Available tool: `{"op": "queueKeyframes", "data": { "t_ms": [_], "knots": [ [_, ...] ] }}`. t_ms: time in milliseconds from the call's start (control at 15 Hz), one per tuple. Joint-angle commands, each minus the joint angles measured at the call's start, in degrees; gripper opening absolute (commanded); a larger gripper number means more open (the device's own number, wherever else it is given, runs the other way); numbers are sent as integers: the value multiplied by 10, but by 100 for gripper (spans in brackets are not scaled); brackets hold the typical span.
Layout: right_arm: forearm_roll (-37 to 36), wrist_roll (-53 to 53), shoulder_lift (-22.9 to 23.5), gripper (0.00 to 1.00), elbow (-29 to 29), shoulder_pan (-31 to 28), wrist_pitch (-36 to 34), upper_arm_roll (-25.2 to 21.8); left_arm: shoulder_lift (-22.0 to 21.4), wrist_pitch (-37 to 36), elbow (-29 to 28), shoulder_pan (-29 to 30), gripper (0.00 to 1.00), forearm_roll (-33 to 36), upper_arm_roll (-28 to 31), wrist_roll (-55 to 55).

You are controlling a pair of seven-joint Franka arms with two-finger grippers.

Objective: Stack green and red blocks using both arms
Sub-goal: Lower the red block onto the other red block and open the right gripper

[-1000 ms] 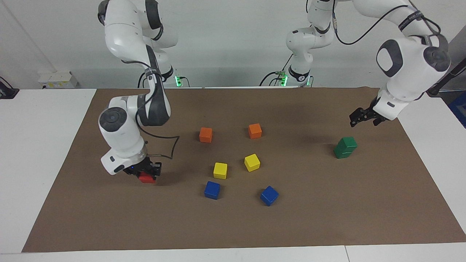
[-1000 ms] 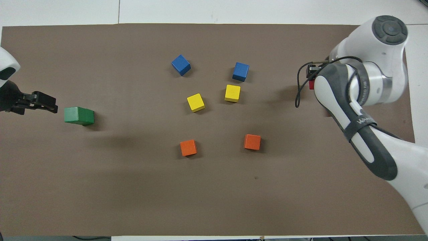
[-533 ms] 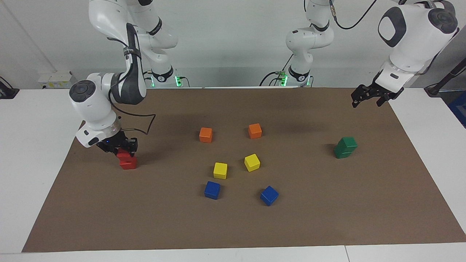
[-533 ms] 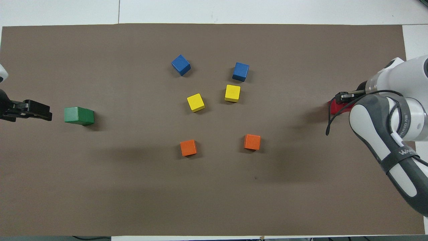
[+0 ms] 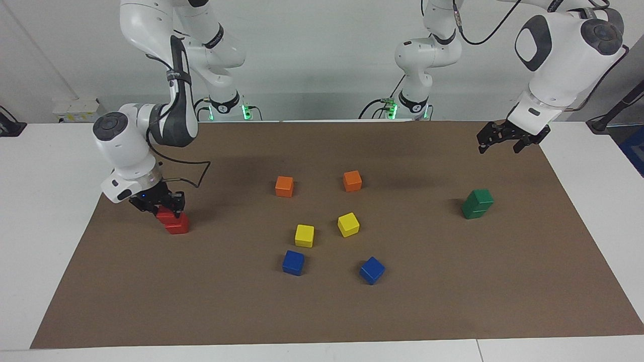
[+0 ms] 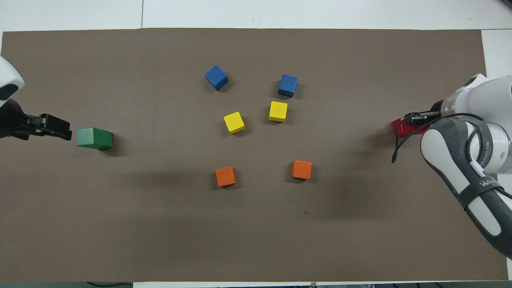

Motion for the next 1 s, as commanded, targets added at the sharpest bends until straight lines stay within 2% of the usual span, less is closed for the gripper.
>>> {"op": "queueKeyframes", "data": {
  "t_ms": [0, 133, 333, 533, 600, 667, 733, 933],
  "knots": [
    [21, -10, -14, 0, -12, -12, 14, 7, -12, -15, -13, -13, 100, 5, 9, -7],
    [52, -21, -13, 0, -13, -12, 27, 7, -18, -6, -28, -14, 100, 5, 9, -7],
    [66, -25, -12, 0, -14, -12, 39, 7, -27, -8, -35, -14, 100, 5, 9, -6],
    [66, -20, -12, 0, -16, -8, 40, 7, -40, 16, -68, -13, 100, 4, 9, -7],
    [66, -18, -12, 9, -16, -6, 40, 7, -41, 28, -71, -13, 100, 4, 9, -7],
    [66, -17, -12, 89, -18, -6, 40, 7, -40, 37, -69, -13, 100, 4, 9, -4],
    [66, -17, -12, 100, -18, -4, 41, 7, -40, 38, -69, -13, 100, 4, 9, 0],
    [66, -17, -12, 100, -18, -3, 40, 6, -40, 38, -69, -13, 100, 5, 9, -4]
  ]
}}
